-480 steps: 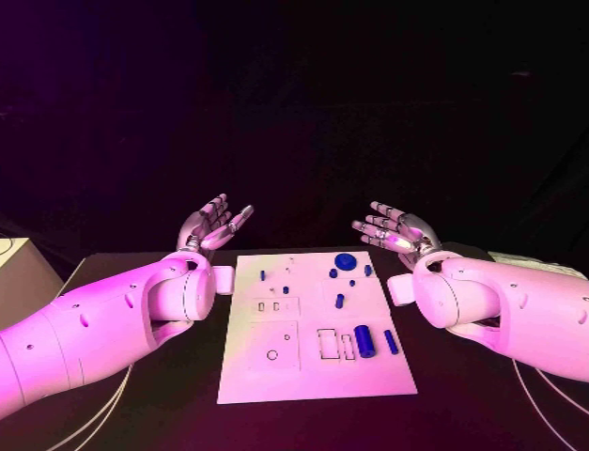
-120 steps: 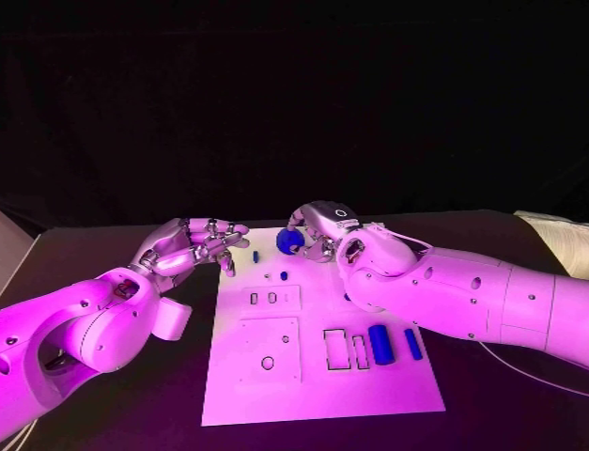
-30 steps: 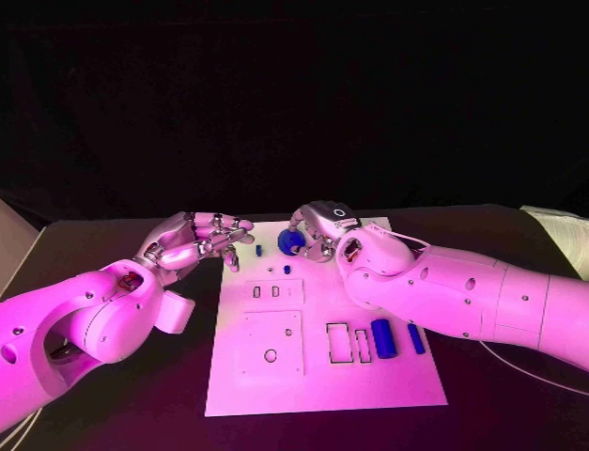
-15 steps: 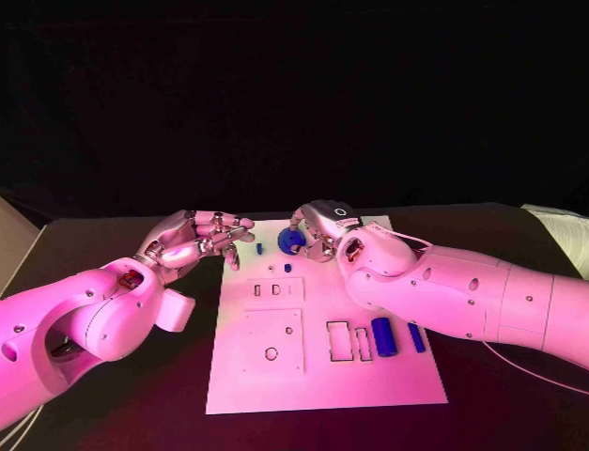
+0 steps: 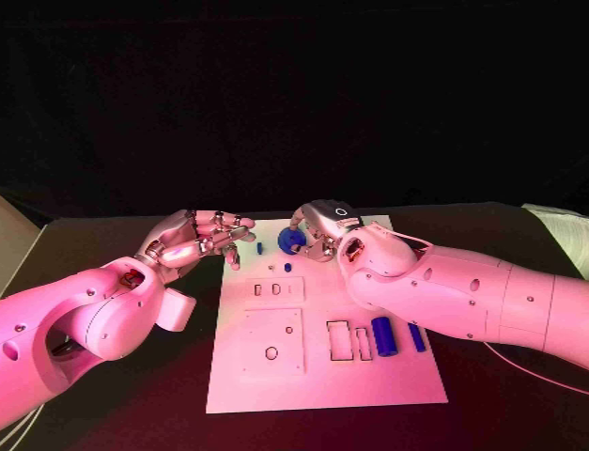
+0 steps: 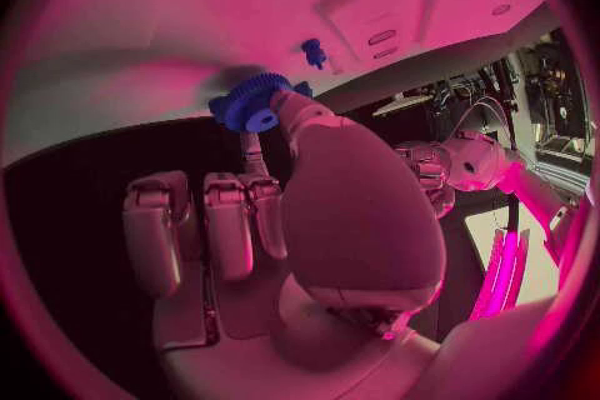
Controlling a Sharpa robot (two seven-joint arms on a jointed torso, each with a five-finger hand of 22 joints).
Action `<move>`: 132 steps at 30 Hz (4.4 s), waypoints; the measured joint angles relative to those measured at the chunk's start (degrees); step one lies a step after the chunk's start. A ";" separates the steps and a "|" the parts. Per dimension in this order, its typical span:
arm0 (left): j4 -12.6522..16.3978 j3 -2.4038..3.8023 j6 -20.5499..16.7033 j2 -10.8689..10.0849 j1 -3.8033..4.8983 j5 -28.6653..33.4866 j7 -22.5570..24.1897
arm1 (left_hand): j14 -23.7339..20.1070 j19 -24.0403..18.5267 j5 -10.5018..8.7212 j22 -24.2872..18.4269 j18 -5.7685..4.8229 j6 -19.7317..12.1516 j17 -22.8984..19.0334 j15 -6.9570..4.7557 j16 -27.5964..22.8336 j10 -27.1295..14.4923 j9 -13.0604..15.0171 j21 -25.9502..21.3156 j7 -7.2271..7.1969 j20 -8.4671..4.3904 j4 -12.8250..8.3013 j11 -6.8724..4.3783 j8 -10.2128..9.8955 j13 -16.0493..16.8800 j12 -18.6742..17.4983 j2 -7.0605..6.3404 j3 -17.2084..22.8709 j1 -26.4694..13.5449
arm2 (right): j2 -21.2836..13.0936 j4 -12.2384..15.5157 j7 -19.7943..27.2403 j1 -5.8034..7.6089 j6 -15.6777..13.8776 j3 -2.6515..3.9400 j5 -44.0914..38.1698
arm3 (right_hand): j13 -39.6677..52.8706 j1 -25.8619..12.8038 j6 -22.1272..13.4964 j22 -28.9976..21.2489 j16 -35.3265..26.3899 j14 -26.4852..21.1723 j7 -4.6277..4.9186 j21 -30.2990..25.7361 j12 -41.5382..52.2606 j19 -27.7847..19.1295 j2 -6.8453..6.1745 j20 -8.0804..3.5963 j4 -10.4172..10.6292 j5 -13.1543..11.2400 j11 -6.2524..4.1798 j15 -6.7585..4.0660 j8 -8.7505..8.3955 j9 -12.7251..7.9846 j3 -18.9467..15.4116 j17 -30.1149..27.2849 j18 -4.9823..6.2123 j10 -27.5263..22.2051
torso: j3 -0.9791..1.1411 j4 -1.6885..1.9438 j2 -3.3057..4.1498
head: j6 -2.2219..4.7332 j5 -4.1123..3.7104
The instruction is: Assemble the parts on the task board
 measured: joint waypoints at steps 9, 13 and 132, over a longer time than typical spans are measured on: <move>0.05 0.00 0.00 -0.04 0.00 -0.04 -0.04 | 0.00 0.00 0.00 -0.01 0.00 0.00 0.00 0.00 0.00 0.00 0.00 0.00 0.00 0.00 0.00 0.00 0.00 0.00 0.00 0.00 0.00 0.00 | 0.60 -0.69 -0.14 0.04 0.29 0.04 -0.01 | 0.00 -0.29 -0.02 0.00 0.00 0.00 0.01 0.00 0.00 0.00 -0.30 0.00 0.05 0.00 0.00 0.00 -0.01 0.14 -0.05 0.00 0.00 0.00 | -0.03 -0.01 0.01 | -0.10 0.03; 0.07 0.00 0.00 -0.07 0.00 -0.06 -0.06 | 0.00 0.00 0.00 -0.01 0.00 0.00 0.00 0.00 0.00 0.00 -0.01 0.00 0.00 0.00 0.00 0.00 0.00 -0.01 0.00 0.00 0.00 0.00 | 0.92 -1.11 -0.20 0.08 0.54 0.06 -0.01 | -0.01 -0.54 -0.39 0.04 0.00 0.00 0.38 0.00 0.00 0.00 -0.55 0.00 0.25 0.00 0.00 0.00 -0.01 0.14 -0.25 0.00 0.00 0.00 | -0.03 0.01 0.02 | -0.18 0.03; -1.17 0.00 0.58 0.34 -2.13 -0.50 -0.32 | -2.45 -3.06 0.00 0.18 -0.01 -0.41 -1.27 0.40 -2.21 -0.63 0.61 0.22 0.41 0.41 -0.87 0.20 -0.33 0.30 -0.21 0.53 0.87 -0.53 | -21.03 -0.28 19.55 0.91 8.82 0.22 21.43 | 0.03 0.49 -2.56 0.02 0.00 -0.21 1.71 -0.45 -2.58 -0.01 -0.76 1.25 -2.69 -0.97 1.54 1.45 -3.63 0.10 0.23 0.00 0.00 -0.09 | 1.51 -0.99 -0.70 | -0.46 -1.51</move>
